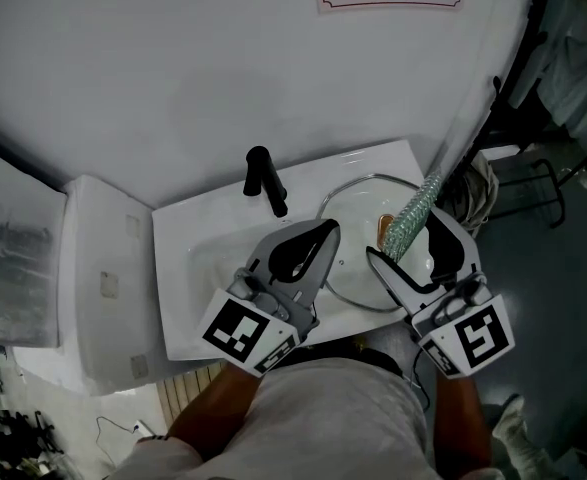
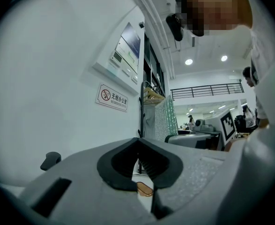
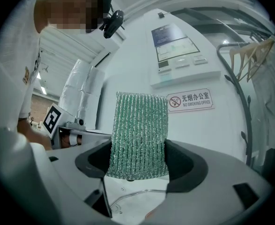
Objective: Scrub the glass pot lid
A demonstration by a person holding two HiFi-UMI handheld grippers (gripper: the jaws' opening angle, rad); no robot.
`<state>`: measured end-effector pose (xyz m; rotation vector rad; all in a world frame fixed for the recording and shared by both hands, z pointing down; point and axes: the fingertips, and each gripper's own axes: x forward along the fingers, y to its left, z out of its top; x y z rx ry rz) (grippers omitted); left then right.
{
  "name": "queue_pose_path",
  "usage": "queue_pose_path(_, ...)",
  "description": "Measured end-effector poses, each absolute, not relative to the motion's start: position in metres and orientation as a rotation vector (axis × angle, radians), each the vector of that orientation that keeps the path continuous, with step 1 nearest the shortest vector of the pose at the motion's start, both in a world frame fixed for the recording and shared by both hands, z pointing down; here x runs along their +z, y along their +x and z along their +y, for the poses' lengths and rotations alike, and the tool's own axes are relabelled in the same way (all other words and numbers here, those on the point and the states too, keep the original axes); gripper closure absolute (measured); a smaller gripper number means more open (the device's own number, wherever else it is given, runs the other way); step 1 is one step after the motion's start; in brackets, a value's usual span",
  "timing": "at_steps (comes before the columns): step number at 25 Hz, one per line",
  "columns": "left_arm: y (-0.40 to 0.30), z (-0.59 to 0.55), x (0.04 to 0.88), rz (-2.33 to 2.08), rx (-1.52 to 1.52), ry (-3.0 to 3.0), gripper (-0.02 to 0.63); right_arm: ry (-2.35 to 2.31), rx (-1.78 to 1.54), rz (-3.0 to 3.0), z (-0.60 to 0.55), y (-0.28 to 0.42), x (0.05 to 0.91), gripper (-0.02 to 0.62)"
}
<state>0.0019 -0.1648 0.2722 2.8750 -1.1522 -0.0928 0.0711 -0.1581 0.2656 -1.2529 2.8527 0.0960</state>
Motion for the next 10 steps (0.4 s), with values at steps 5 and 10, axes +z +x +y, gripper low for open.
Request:
queue_pose_path(5, 0.0022, -0.1646, 0.2732, -1.145, -0.088, 2.873, 0.591, -1.252, 0.090, 2.863, -0.1585, 0.0699, 0.2676, 0.249)
queue_pose_path(10, 0.0023, -0.1647, 0.2727, -1.141, -0.089, 2.877, 0.591, -1.248, 0.088, 2.870, -0.1590, 0.0688, 0.2686, 0.249)
